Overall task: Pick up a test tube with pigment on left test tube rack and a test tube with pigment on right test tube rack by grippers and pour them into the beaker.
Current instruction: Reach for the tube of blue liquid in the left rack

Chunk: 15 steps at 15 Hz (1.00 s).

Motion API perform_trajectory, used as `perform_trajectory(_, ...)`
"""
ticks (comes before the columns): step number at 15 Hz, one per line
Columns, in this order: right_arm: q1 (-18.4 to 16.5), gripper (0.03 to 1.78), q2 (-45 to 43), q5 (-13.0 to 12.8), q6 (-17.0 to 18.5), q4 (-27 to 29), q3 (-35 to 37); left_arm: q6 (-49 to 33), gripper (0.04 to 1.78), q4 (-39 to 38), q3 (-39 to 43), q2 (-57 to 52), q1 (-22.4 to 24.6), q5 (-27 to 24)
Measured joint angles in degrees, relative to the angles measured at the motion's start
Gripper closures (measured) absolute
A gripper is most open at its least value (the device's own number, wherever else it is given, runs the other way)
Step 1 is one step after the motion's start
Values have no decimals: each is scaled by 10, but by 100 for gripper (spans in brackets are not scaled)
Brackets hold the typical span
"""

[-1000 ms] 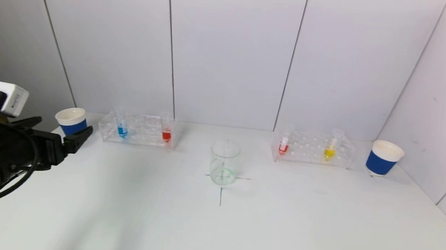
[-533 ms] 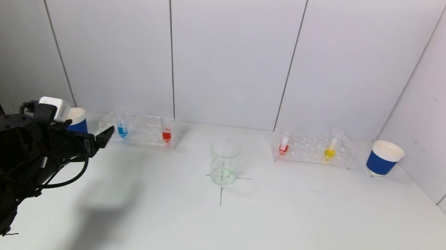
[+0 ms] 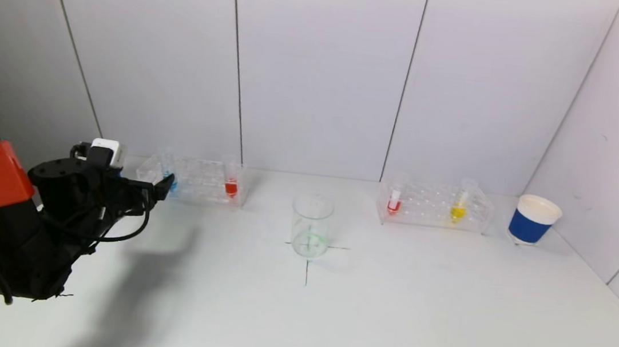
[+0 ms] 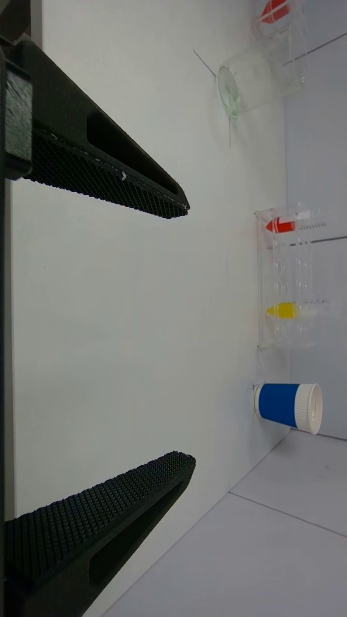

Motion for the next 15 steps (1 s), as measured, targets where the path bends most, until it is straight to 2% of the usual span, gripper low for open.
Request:
perform_trajectory(7,0,5,0,0,0,0,0,4,6,0,-69,40,-3,-3)
perform_trajectory(15,0,5,0,0,0,0,0,5,6,0,-99,63,-4,-3)
